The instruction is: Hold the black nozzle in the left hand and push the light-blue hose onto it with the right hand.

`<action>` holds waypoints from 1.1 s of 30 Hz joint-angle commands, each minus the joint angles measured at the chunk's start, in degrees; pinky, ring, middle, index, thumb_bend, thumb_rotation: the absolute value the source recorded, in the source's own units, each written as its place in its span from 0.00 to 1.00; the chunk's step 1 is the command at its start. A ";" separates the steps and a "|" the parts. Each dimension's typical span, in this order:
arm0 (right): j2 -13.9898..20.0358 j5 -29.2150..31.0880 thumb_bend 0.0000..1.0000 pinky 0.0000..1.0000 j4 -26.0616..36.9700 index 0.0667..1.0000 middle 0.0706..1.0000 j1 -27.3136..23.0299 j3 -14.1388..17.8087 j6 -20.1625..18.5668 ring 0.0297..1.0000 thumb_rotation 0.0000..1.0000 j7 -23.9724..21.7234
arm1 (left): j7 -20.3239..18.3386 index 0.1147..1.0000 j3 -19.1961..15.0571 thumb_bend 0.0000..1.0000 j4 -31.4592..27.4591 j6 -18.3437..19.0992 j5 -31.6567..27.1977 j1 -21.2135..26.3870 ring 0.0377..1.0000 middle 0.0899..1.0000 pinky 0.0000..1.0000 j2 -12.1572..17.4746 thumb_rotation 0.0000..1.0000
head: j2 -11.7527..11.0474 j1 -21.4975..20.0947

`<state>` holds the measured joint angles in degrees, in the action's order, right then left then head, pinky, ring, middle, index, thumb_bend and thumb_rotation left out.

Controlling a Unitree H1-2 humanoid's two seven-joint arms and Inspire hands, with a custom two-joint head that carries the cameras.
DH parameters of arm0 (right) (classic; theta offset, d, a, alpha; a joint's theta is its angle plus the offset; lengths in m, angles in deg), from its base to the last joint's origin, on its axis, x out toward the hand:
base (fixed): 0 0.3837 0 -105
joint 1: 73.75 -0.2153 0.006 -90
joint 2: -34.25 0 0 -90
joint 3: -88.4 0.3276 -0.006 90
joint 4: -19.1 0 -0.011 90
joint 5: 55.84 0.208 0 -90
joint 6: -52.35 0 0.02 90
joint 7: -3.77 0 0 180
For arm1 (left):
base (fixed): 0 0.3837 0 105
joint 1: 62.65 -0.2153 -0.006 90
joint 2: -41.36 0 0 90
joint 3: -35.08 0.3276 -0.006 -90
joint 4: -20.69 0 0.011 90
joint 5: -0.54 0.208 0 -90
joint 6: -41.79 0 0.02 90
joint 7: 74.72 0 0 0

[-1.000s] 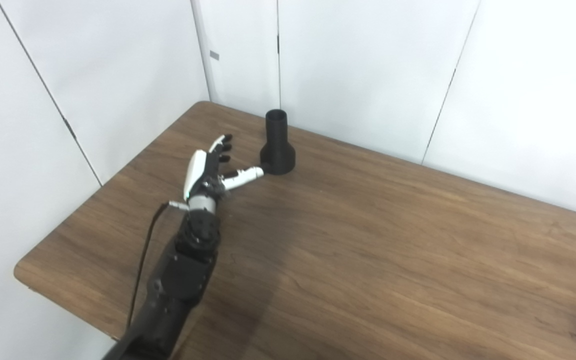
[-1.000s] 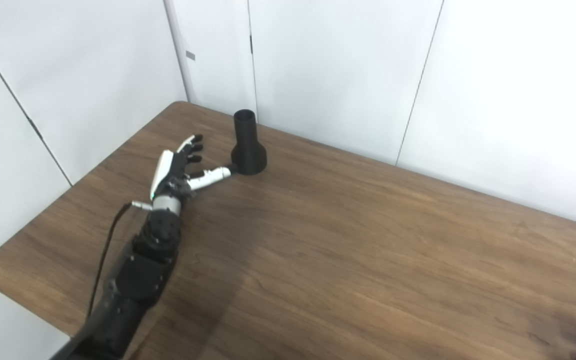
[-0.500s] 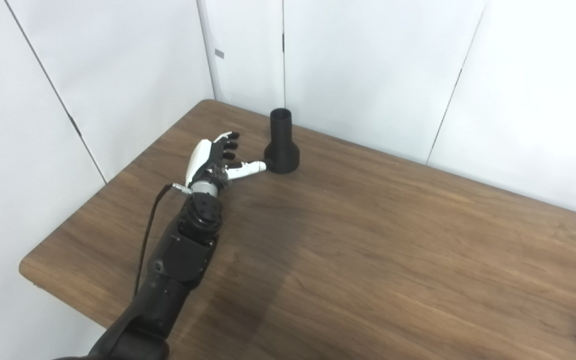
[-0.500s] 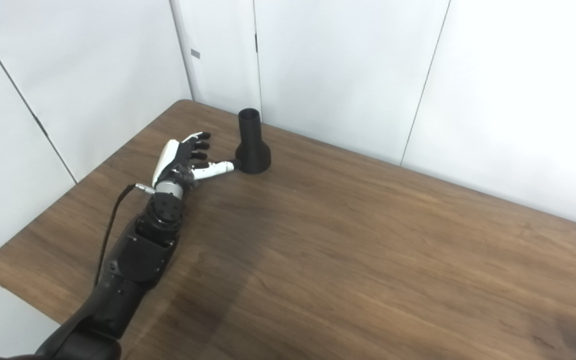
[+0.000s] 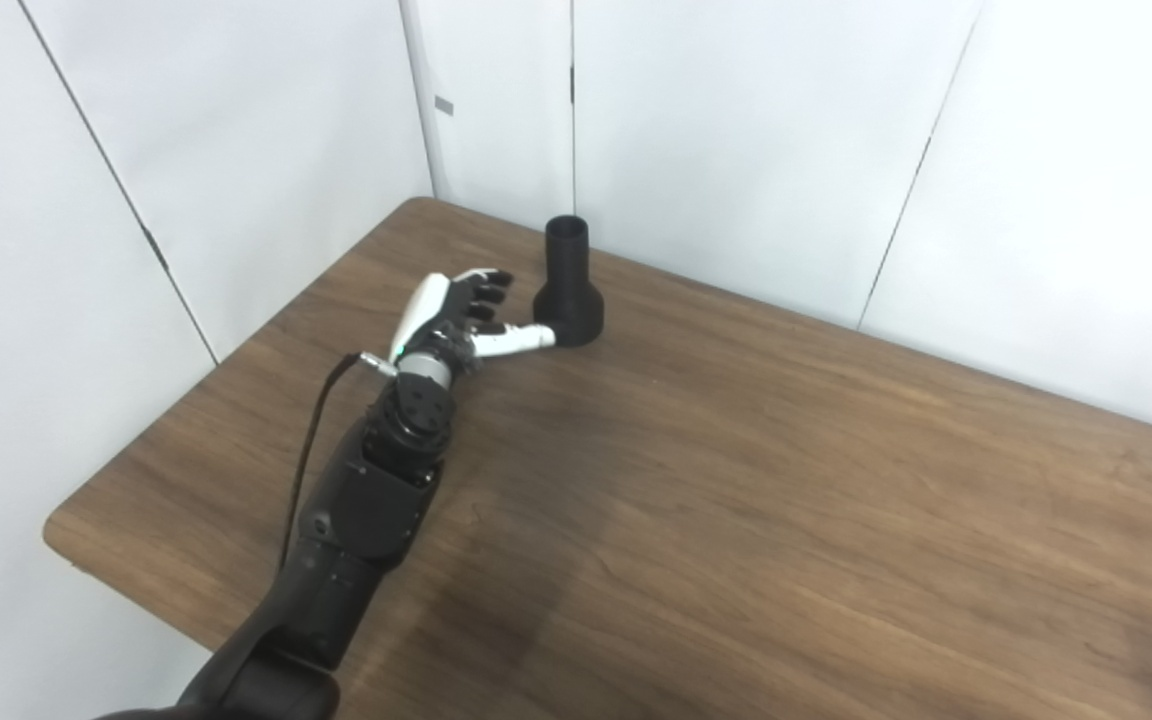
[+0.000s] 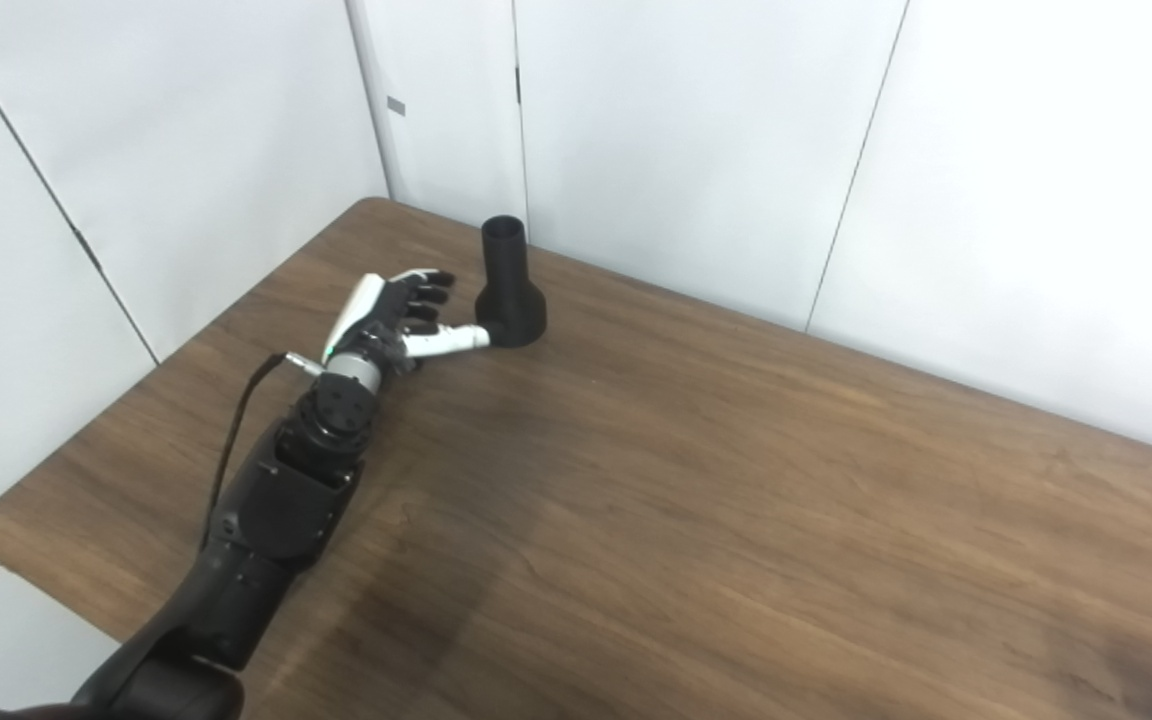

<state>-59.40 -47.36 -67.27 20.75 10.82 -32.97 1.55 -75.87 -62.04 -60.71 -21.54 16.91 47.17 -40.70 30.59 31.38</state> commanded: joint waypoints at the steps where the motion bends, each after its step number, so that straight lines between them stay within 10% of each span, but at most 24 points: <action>1: 0.59 0.92 0.84 0.41 1.60 0.50 0.54 -0.69 0.27 0.57 0.52 0.55 -0.43 | -5.19 0.89 2.14 1.00 -0.82 0.20 -2.13 0.27 0.84 0.88 0.76 -1.24 0.35 | -0.04 -0.34; 33: -0.02 -0.54 0.89 0.41 5.63 0.50 0.54 1.86 -0.71 -1.28 0.52 0.58 -0.58 | -5.18 0.93 3.00 1.00 8.40 0.25 7.48 5.61 0.80 0.83 0.68 -4.44 0.32 | 0.49 -3.72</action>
<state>-59.90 -48.17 -63.28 23.26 9.93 -35.64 1.29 -78.95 -60.62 -54.55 -22.06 24.45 52.83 -44.17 31.03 27.69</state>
